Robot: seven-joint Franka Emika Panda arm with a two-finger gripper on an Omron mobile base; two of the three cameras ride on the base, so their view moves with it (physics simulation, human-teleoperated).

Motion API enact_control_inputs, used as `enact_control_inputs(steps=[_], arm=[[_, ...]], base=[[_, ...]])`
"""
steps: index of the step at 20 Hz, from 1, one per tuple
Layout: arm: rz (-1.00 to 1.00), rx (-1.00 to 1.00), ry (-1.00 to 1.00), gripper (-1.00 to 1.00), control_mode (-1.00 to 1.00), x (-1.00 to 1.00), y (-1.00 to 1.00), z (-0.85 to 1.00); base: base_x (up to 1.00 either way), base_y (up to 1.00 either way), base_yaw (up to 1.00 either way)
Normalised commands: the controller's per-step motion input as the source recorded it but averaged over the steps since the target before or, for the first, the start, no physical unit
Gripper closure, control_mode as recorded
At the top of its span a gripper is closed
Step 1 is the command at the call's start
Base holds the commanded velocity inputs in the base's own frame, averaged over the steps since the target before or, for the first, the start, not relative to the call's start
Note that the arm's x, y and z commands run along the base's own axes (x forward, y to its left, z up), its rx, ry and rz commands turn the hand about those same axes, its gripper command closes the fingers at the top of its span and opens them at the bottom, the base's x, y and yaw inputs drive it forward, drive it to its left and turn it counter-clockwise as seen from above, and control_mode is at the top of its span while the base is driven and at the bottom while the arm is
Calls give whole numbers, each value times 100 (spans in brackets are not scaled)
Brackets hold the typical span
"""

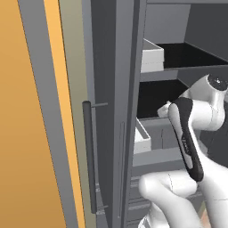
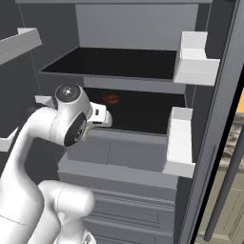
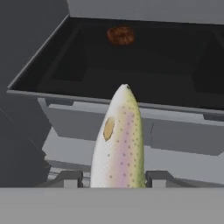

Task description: Take the fish from the fridge and place it on the digital scale on the counter by the fridge. Wait a few seconds for a reading, then move it to the plate on the dining counter.

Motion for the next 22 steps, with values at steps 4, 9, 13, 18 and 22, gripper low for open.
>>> enact_control_inputs(steps=[4, 9, 13, 18, 22], arm=[[8, -5, 0, 100, -100, -97, 0, 56], [1, -7, 0, 100, -100, -78, 0, 51], [0, -3, 0, 100, -100, -53, 0, 29], [0, 0, 0, 100, -100, 0, 0, 0], [0, 0, 0, 100, -100, 0, 0, 0]], base=[[0, 0, 0], [0, 0, 0], [0, 0, 0], [0, 0, 0], [0, 0, 0]])
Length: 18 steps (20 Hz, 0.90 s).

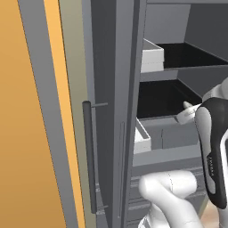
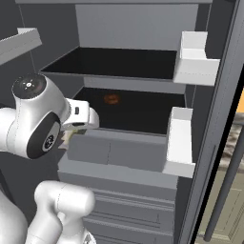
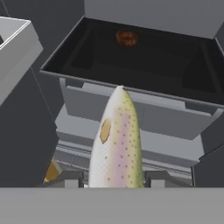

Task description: Take the fish from the fridge and place it on the digital scale on the counter by the fridge. Wait a few seconds for a reading, then move it to the plate on the dining counter.

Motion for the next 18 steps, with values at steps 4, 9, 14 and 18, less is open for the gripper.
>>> enact_control_inputs(steps=[4, 9, 14, 18], arm=[[0, 0, 0, 100, 100, 0, 0, 0], [0, 0, 0, 100, 100, 0, 0, 0], [0, 0, 0, 100, 100, 0, 0, 0], [0, 0, 0, 100, 100, 0, 0, 0]], base=[[-19, -11, -1], [-53, -78, -22], [-42, -90, -32], [-69, -87, -31]])
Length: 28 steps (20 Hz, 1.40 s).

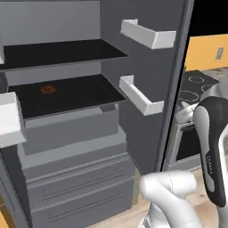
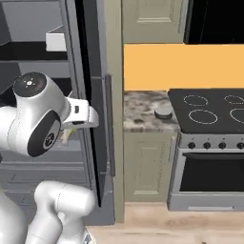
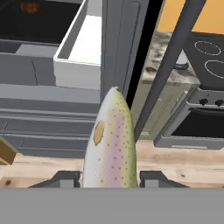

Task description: Take the fish from the fridge and place it on the digital scale on the counter by the fridge. Wait a few seconds for a reading, then move it to the plate on the dining counter.

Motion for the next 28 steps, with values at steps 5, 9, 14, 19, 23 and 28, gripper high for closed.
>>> enact_control_inputs(steps=[5, 9, 14, 19, 23, 28], arm=[[0, 0, 0, 100, 100, 0, 0, 0], [0, 0, 0, 100, 100, 0, 0, 0], [0, 0, 0, 100, 100, 0, 0, 0], [0, 0, 0, 100, 100, 0, 0, 0], [0, 0, 0, 100, 100, 0, 0, 0], [0, 0, 0, 100, 100, 0, 0, 0]], base=[[-62, -95, -21], [34, -84, 18], [90, -82, 31], [70, -100, 27], [40, -67, 33], [36, -14, 27]])
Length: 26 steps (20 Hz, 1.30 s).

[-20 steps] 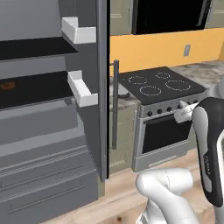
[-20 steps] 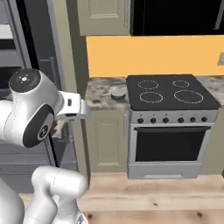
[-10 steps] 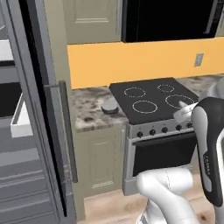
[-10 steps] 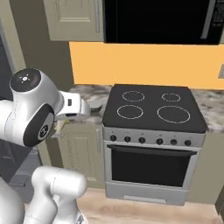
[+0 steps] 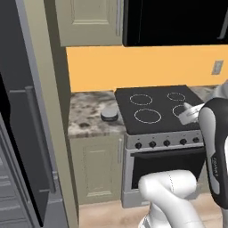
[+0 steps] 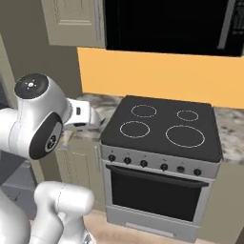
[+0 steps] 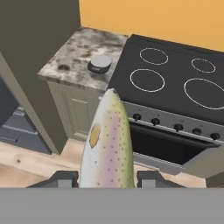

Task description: Take the fish from the fridge and place it on the digital scale on the counter by the fridge. Wait a few seconds for a reading, then move it to the plate on the dining counter.

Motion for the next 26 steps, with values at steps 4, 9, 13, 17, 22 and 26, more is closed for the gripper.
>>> enact_control_inputs(steps=[4, 9, 13, 17, 22, 26], arm=[[0, 0, 0, 100, 100, 0, 0, 0], [0, 0, 0, 100, 100, 0, 0, 0], [0, 0, 0, 100, 100, 0, 0, 0], [0, 0, 0, 100, 100, 0, 0, 0], [0, 0, 0, 100, 100, 0, 0, 0], [0, 0, 0, 100, 100, 0, 0, 0]], base=[[62, 3, 18], [47, 1, 18], [33, 0, 27], [49, 1, 22], [53, 1, 13], [31, 0, 6]])
